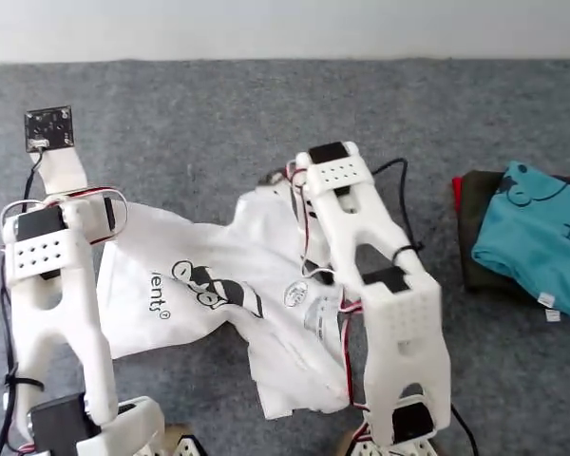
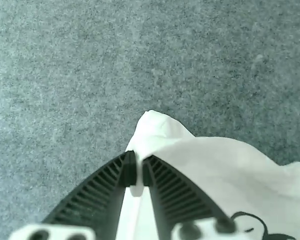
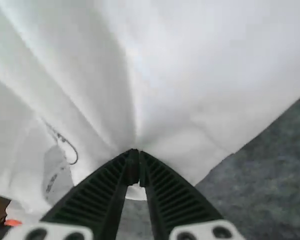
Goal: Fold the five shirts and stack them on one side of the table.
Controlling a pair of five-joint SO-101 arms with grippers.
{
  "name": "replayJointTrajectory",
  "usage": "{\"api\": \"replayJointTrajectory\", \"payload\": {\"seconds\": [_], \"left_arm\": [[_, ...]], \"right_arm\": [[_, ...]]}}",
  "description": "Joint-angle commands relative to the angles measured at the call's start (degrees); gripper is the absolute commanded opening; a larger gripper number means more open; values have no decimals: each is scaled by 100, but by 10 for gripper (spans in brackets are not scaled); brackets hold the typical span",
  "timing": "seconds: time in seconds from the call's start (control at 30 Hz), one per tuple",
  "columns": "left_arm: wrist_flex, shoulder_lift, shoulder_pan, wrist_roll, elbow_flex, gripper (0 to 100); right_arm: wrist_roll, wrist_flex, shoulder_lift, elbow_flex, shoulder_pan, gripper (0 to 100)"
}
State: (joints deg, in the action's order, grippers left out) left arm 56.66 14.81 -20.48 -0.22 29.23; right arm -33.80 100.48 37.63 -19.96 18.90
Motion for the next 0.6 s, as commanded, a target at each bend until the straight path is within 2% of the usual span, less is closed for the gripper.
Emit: {"api": "replayJointTrajectory", "payload": {"seconds": [0.0,0.13,0.3,0.4,0.57], "left_arm": [[18,79,18,9,-75,13],[26,79,18,9,-75,13],[26,79,18,0,-75,13],[-9,79,18,0,-75,13],[0,70,26,0,-66,13]], "right_arm": [[-387,215,-1182,1266,-224,8],[-633,-92,-2255,2224,-321,8],[-563,-804,-3978,2242,-251,13],[-141,-1455,-4215,2198,-374,45],[993,-2132,-3538,1925,-295,199]]}}
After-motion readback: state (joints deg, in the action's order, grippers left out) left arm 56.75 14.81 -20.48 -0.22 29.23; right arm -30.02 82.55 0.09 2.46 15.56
